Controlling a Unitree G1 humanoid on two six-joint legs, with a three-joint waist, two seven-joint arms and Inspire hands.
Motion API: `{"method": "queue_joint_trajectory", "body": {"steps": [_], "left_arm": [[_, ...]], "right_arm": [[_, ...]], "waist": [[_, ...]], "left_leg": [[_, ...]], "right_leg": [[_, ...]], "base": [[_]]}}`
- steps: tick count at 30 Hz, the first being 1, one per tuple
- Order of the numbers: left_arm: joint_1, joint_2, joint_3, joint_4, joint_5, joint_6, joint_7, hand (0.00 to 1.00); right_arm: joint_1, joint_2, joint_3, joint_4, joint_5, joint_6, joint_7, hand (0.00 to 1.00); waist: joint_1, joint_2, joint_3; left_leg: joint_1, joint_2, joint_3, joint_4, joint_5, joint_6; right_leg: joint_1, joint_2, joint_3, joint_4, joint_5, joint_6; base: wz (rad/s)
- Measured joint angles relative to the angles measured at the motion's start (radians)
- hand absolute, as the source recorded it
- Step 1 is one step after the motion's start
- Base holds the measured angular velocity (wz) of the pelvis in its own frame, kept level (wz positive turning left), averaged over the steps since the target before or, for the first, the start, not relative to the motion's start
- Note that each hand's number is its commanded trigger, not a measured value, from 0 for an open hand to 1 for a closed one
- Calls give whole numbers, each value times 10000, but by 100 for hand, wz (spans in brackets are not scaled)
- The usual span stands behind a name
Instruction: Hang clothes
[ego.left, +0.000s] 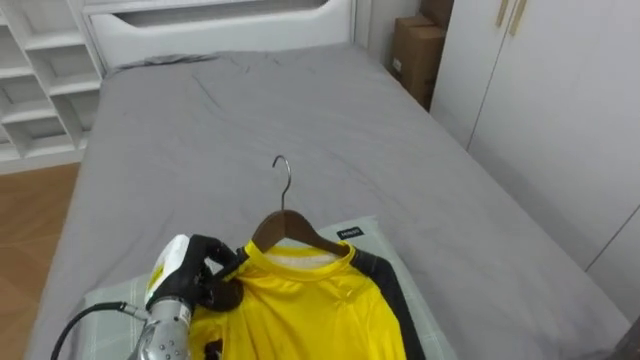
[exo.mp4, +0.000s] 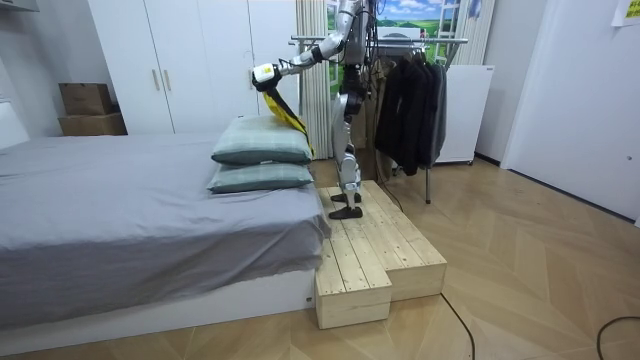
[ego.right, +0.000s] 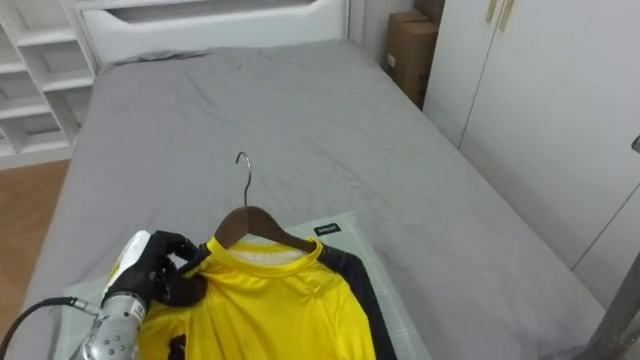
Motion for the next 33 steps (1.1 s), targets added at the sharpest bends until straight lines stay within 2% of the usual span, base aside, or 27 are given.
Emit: {"method": "queue_joint_trajectory", "body": {"steps": [2, 6, 7, 14, 23, 24, 27, 30, 33], "left_arm": [[38, 74, 10, -118, 12, 0, 0, 100], [919, 109, 264, -835, -183, -43, -2, 100], [972, 109, 285, -841, -255, -41, -3, 100], [1020, 226, 385, -1133, -794, -43, -5, 100], [1051, 340, 407, -1838, -745, -52, -11, 100], [1069, 383, 412, -1984, -763, -53, -11, 100], [1127, 399, 398, -2288, -745, -56, -11, 100], [1297, 461, 407, -2820, -745, -62, 17, 100], [1595, 503, 417, -3370, -749, -64, 16, 100]], "right_arm": [[-21, -5, -237, -64, -241, -1, 1, 0], [137, -58, -639, -215, -661, 9, -8, 0], [158, -76, -662, -274, -733, 11, -31, 0], [117, -410, -810, -1390, -2733, 2, -745, 0], [149, -442, -1479, -3851, -5060, -126, -2131, 0], [165, -443, -1479, -4331, -5627, -121, -2235, 0], [168, -440, -1456, -5452, -6814, -260, -2622, 0], [162, -450, -1459, -6405, -7343, -463, -2948, 0], [169, -476, -1459, -7236, -7699, -442, -3029, 0]], "waist": [[46, 6, 3], [21, 3, -1], [24, 5, -2], [38, -44, -22], [137, -205, -101], [264, -217, -98], [275, -234, -95], [331, -229, -95], [352, -232, -93]], "left_leg": [[59, 1, -3, -20, -5, -7], [436, -21, 3, -95, -83, -55], [444, -30, 12, -96, -83, -56], [459, -45, 49, -132, -75, -70], [576, -35, 180, -245, -73, -70], [644, 27, 293, -264, -75, -75], [802, 45, 368, -234, -93, -100], [945, 56, 381, -379, -110, -118], [1016, 61, 379, -542, -110, -119]], "right_leg": [[42, 2, 0, 7, -25, -11], [371, 13, 35, 25, -280, -22], [373, 13, 32, 42, -296, -16], [375, 42, 10, 40, -296, -27], [351, 12, 105, 112, -269, -57], [351, 20, 182, 139, -265, -61], [495, 21, 239, 176, -259, -63], [539, 43, 258, 178, -260, -62], [534, 61, 263, 184, -261, -61]], "base": [[0], [0], [0], [0], [-3], [-24], [-10], [-1], [-1]]}}
